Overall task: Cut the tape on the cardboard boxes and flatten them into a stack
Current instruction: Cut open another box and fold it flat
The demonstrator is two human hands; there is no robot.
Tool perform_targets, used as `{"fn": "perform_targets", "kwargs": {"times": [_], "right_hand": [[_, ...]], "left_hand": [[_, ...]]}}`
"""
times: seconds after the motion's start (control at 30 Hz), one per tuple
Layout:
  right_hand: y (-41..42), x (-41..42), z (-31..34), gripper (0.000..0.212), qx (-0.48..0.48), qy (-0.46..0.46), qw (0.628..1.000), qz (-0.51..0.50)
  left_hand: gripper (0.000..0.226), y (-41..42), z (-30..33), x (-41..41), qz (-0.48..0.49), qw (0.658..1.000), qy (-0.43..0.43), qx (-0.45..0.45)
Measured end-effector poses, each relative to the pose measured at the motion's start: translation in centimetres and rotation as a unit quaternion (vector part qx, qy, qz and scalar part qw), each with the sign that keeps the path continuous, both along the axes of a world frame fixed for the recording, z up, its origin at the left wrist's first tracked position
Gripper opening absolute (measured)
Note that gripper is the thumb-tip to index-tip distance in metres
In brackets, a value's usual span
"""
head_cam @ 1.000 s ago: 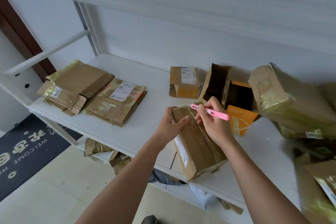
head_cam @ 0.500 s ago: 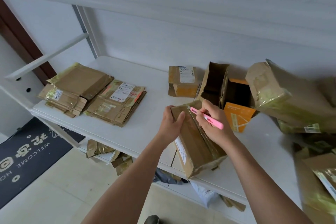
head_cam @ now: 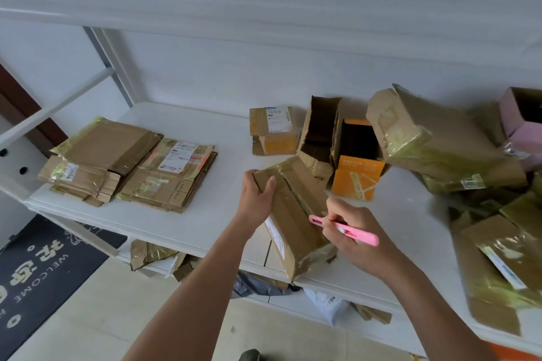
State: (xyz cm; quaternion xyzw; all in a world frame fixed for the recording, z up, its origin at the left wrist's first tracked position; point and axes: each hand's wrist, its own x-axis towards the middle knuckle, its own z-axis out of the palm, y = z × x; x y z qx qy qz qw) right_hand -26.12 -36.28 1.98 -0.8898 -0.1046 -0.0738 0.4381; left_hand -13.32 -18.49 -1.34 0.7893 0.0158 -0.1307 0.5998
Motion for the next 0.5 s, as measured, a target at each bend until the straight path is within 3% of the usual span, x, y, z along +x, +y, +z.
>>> {"fn": "perform_targets", "kwargs": {"times": [0.13, 0.33, 0.43, 0.5], "right_hand": [[-1.0, -4.0, -0.4, 0.031, 0.071, 0.024, 0.997, 0.001], [-2.7, -8.1, -0.6, 0.026, 0.119, 0.011, 0.990, -0.081], [-3.3, -8.7, -1.7, 0.036, 0.213, -0.017, 0.957, -0.195], [-3.2, -8.3, -2.2, 0.024, 0.314, -0.032, 0.916, -0.250]], "left_hand": [[0.033, -0.3, 0.2, -0.1, 0.004, 1.000, 0.006, 0.001], [0.030, -0.8, 0.7, -0.2, 0.046, 0.998, -0.001, 0.043], [0.031, -1.2, 1.4, -0.9, 0.063, 0.994, -0.009, 0.088], [0.040, -1.3, 1.9, -1.8, 0.053, 0.989, -0.021, 0.133]]}}
